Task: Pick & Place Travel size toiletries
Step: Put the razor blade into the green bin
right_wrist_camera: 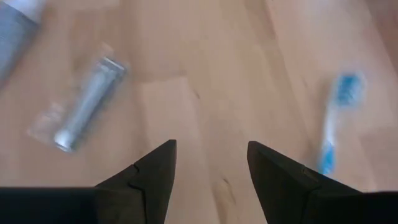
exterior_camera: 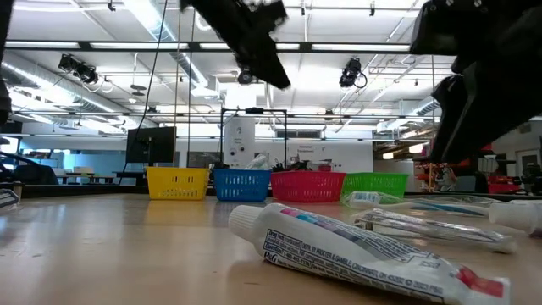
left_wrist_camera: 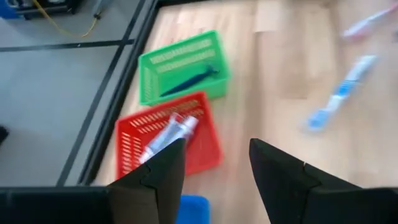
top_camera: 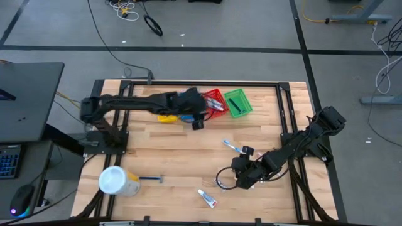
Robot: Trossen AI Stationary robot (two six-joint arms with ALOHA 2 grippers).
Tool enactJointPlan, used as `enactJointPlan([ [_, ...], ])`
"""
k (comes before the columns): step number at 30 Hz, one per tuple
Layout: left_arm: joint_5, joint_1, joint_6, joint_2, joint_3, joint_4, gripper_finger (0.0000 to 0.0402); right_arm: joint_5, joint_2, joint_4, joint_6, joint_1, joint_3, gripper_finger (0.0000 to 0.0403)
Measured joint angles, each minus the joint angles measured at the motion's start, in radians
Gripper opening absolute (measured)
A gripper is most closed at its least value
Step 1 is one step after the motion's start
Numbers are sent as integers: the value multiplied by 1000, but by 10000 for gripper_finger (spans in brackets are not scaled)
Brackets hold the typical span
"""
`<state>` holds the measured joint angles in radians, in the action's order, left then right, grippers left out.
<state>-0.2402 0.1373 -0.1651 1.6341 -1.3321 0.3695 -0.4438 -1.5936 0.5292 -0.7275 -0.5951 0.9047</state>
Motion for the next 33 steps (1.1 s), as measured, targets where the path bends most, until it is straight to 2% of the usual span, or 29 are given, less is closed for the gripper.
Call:
enactJointPlan([
  [6,-17,-132,107,-203,211,-68,186,-1,64,115,-73,22,0,207],
  [12,-59,-274,173,-312,457,-362,188,-1,138,170,-80,25,0,207],
  [16,-64,-329,211,-321,557,-515,189,-1,151,147,-81,25,0,207],
  [19,-63,-355,234,-321,597,-572,189,0,149,120,-80,25,0,207],
  [33,-90,-433,283,-309,615,-572,189,6,146,-110,-40,23,0,207],
])
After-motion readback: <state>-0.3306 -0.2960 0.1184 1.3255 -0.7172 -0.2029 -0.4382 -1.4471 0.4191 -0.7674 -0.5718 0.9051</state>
